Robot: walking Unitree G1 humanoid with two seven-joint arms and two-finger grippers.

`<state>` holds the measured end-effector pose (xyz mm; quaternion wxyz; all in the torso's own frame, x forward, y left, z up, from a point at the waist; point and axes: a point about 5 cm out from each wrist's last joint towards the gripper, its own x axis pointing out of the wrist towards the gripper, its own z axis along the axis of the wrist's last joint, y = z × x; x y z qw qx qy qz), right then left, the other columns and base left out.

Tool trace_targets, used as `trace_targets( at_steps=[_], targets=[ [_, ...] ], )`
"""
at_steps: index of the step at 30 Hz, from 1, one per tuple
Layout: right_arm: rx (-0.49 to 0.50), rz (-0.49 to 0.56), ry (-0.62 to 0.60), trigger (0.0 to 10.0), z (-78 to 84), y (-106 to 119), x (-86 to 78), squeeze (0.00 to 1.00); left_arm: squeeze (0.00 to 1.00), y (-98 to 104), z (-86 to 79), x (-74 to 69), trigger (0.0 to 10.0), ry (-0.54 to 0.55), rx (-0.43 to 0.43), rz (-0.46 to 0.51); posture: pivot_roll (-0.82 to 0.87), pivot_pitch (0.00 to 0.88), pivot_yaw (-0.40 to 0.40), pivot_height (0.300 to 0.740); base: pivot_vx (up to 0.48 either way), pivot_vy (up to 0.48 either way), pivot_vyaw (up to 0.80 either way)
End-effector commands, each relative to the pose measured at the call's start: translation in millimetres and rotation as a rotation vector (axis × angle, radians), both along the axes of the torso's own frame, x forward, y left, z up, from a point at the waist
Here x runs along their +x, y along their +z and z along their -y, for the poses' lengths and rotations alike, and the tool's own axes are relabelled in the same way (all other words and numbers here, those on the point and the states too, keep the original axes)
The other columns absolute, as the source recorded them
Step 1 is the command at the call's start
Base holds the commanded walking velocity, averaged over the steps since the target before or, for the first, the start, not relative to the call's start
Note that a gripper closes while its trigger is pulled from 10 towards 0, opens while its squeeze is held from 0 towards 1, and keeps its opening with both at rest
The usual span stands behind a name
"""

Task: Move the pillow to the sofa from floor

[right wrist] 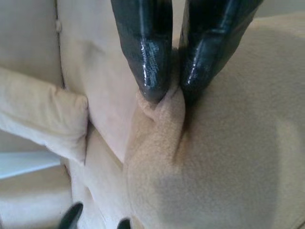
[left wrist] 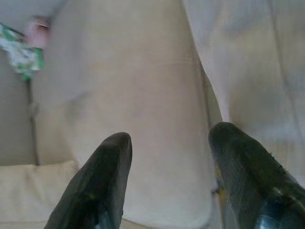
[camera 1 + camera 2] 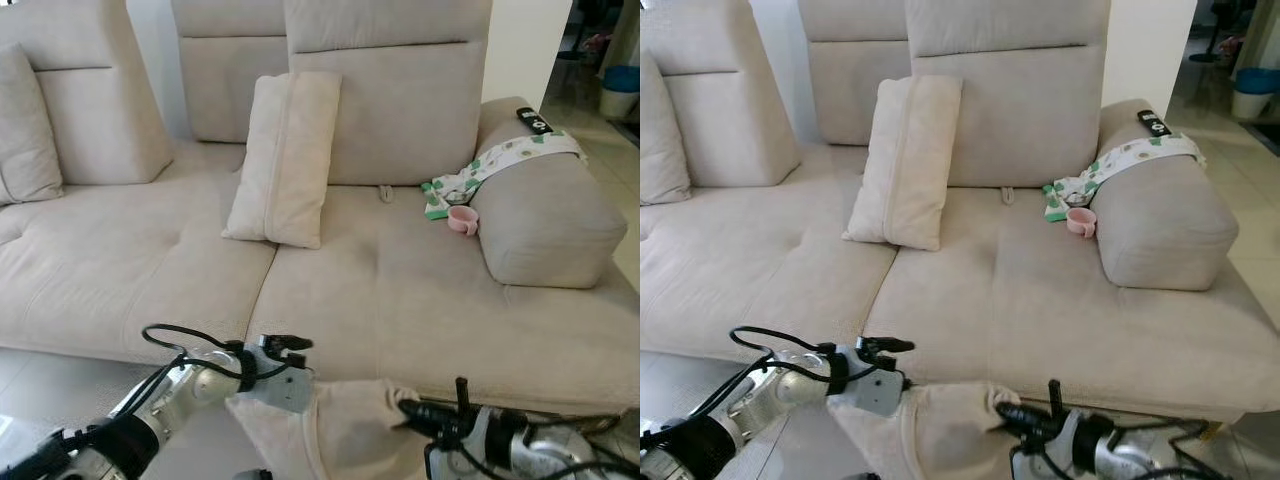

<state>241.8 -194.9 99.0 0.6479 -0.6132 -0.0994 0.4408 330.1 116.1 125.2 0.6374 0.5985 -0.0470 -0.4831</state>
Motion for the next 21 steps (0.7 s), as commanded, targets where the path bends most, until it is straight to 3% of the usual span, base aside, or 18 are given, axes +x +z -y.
trace_targets(
  at_steps=[1,4,10,17,21],
  targets=[
    [-0.028,-0.034,-0.003,0.0,2.2,-8.1,-6.1,0.00,0.00,-6.4,-7.6,-1.2,10.0,-0.001,0.060,-0.025,0.07,0.046,0.096,0.519,0.000,0.000,0.00],
    [-0.030,-0.082,-0.048,0.0,11.6,-19.6,-27.8,0.00,0.00,-3.1,-25.8,4.7,10.0,0.015,0.142,-0.090,0.04,0.048,0.100,0.519,0.000,0.000,0.00],
    [-0.030,-0.093,-0.086,0.0,18.8,-21.9,-34.2,0.00,0.00,2.3,-32.9,7.5,10.0,0.011,0.172,-0.122,0.03,0.049,0.105,0.519,0.000,0.000,0.00],
    [-0.058,-0.072,-0.262,0.0,56.2,-16.5,-34.9,0.00,0.00,19.9,-42.8,10.2,10.0,-0.039,0.186,-0.194,0.00,0.047,0.118,0.519,0.000,0.000,0.00],
    [-0.056,-0.075,-0.329,0.0,66.7,-14.9,-40.2,0.00,0.00,21.1,-47.7,11.0,10.0,-0.040,0.198,-0.193,-0.01,0.049,0.125,0.519,0.000,0.000,0.00]
  ],
)
